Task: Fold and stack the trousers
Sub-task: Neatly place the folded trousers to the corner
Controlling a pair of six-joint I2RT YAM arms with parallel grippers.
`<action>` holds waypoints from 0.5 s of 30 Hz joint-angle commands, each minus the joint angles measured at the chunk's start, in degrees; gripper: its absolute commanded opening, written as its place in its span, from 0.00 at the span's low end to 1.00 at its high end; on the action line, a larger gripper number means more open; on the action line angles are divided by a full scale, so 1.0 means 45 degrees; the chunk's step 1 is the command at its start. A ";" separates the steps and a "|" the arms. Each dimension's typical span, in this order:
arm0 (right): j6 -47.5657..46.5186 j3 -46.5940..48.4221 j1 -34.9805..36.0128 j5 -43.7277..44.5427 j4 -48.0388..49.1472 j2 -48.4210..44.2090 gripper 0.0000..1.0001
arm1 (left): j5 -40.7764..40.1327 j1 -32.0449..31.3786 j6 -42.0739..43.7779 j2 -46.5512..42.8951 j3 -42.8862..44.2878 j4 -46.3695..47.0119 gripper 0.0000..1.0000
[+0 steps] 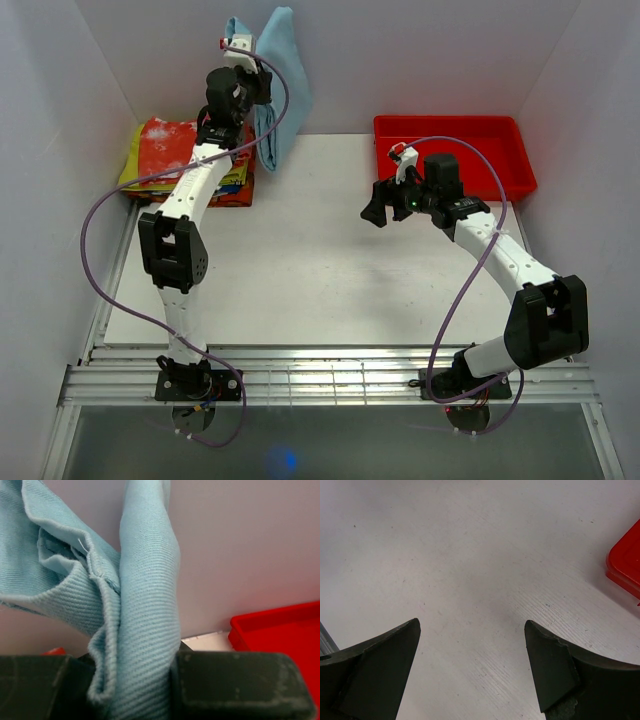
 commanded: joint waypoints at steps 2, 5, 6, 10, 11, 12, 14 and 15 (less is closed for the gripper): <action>-0.0174 0.0063 -0.0049 -0.0287 0.0156 -0.0130 0.90 | -0.0802 0.0371 -0.0019 -0.0719 0.1556 0.1768 0.00; -0.0154 0.0063 -0.0029 -0.0268 0.0156 -0.0130 0.90 | -0.1233 0.0489 0.0059 -0.0855 0.1694 0.1710 0.00; -0.0154 0.0063 -0.0049 -0.0249 0.0156 -0.0130 0.90 | -0.1292 0.0528 0.0098 -0.0895 0.1694 0.1729 0.00; -0.0135 0.0082 -0.0049 -0.0268 0.0156 -0.0033 0.90 | -0.1585 0.0742 0.0138 -0.1187 0.1382 0.1729 0.00; -0.0116 0.0102 -0.0049 -0.0287 0.0137 -0.0013 0.90 | -0.1759 0.0820 0.0060 -0.1246 0.1188 0.1729 0.00; -0.0096 0.0121 -0.0049 -0.0287 0.0156 -0.0013 0.90 | -0.1819 0.0898 -0.0056 -0.1382 0.1051 0.1748 0.00; -0.0115 0.0102 -0.0029 -0.0268 0.0156 0.0026 0.90 | -0.1897 0.1269 -0.0271 -0.1500 0.0662 0.1768 0.00; -0.0115 0.0102 -0.0029 -0.0287 0.0137 0.0045 0.90 | -0.1917 0.1406 -0.0408 -0.1539 0.0543 0.1787 0.00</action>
